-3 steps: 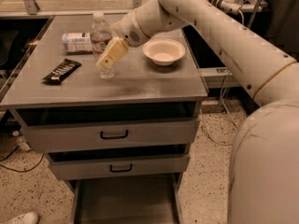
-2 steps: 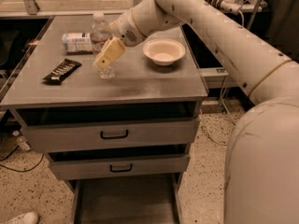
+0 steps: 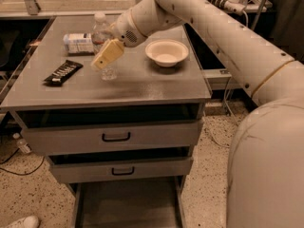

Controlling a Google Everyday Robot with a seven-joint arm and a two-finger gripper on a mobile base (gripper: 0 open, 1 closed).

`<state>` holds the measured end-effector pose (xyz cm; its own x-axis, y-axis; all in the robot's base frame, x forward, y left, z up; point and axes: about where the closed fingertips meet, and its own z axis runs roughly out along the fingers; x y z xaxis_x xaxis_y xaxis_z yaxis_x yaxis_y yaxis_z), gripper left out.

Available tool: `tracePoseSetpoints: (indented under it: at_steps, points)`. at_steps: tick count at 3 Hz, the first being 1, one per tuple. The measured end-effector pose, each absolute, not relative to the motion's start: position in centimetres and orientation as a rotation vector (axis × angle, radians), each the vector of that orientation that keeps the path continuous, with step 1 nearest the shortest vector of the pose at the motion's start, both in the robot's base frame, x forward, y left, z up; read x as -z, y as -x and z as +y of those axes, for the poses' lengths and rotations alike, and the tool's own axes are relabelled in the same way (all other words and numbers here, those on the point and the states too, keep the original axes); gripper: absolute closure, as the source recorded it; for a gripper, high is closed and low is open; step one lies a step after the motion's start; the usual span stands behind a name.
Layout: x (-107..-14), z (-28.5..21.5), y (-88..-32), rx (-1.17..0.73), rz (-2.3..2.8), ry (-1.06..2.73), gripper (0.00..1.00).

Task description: Place water bottle into bottom drawer

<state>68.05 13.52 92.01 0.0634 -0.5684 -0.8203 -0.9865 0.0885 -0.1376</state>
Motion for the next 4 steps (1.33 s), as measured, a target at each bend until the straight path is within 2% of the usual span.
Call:
tracePoseSetpoints:
  at_steps: [3, 4]
  points:
    - [-92.01, 13.53, -68.05, -0.689, 1.600, 1.575, 0.89]
    - [-92.73, 13.39, -68.01, -0.636, 1.586, 1.598, 1.00]
